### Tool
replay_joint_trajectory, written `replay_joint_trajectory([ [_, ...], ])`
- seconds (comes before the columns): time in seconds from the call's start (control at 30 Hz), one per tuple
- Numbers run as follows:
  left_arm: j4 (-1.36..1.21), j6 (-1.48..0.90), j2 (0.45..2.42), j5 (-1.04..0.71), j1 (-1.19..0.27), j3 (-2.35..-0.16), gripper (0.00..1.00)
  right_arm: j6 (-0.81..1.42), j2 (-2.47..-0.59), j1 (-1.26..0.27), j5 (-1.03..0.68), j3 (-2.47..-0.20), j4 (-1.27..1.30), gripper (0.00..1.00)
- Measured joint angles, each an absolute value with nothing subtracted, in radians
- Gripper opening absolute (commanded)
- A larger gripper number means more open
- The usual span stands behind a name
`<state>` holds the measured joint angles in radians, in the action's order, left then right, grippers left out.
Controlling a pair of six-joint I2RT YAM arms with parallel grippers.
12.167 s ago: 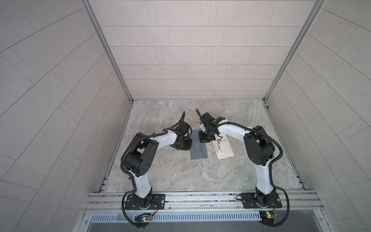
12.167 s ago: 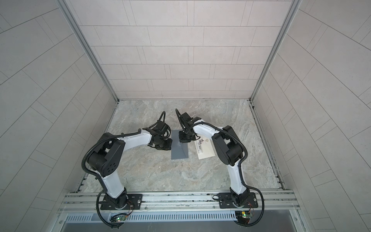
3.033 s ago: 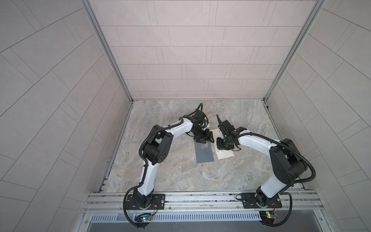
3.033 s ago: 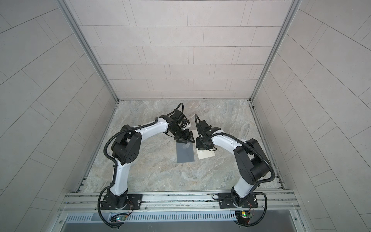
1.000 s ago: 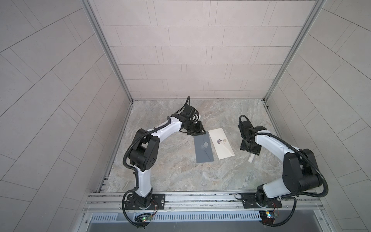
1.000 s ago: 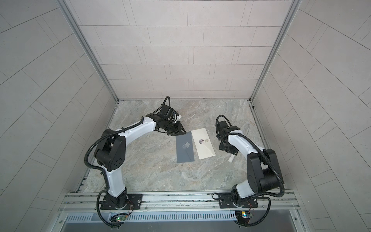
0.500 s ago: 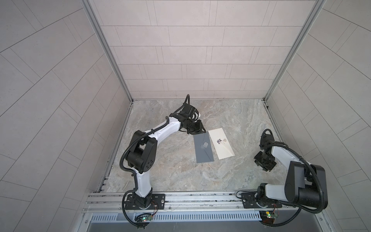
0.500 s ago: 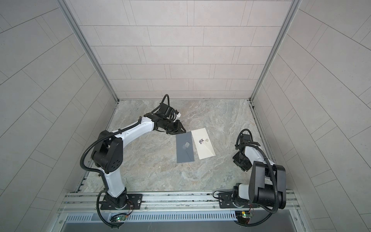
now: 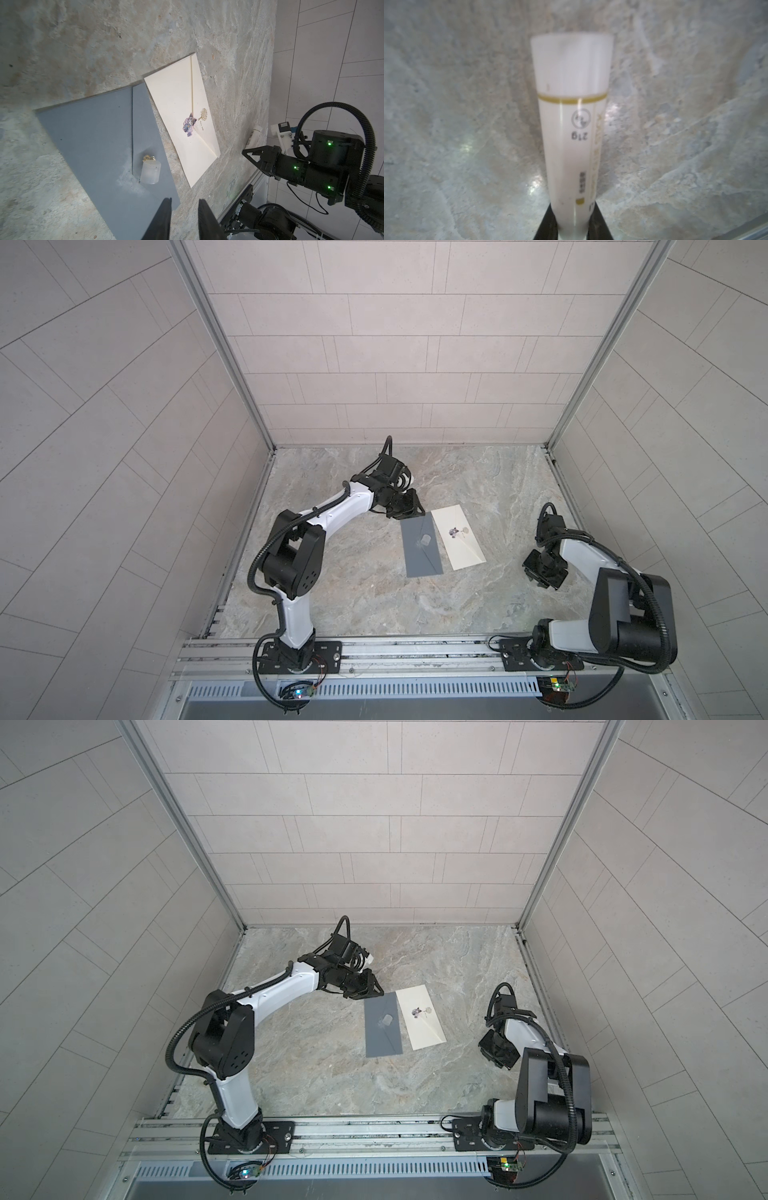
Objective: Place the letter into the envelope and seal it
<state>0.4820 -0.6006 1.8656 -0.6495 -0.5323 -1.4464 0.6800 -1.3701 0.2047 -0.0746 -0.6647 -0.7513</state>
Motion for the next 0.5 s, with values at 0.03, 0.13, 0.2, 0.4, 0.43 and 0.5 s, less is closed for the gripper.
replay_joint_trajectory([
  [0.03, 0.483, -0.601, 1.866, -0.649, -0.533, -1.446, 0.31, 0.672, -1.375, 0.183, -0.084, -0.673, -0.751, 0.00],
  [0.13, 0.480, -0.606, 1.866, -0.654, -0.536, -1.446, 0.31, 0.646, -1.379, 0.118, -0.120, -0.704, -0.763, 0.00],
  [0.2, 0.472, -0.612, 1.866, -0.664, -0.537, -1.446, 0.31, 0.624, -1.379, 0.079, -0.144, -0.746, -0.773, 0.00],
  [0.4, 0.449, -0.630, 1.866, -0.707, -0.537, -1.448, 0.36, 0.572, -1.380, -0.020, -0.273, -0.864, -0.736, 0.00],
  [0.43, 0.443, -0.635, 1.866, -0.716, -0.537, -1.448, 0.37, 0.567, -1.382, -0.035, -0.302, -0.874, -0.726, 0.00],
  [0.5, 0.427, -0.645, 1.866, -0.739, -0.537, -1.448, 0.40, 0.556, -1.391, -0.066, -0.360, -0.891, -0.704, 0.00],
])
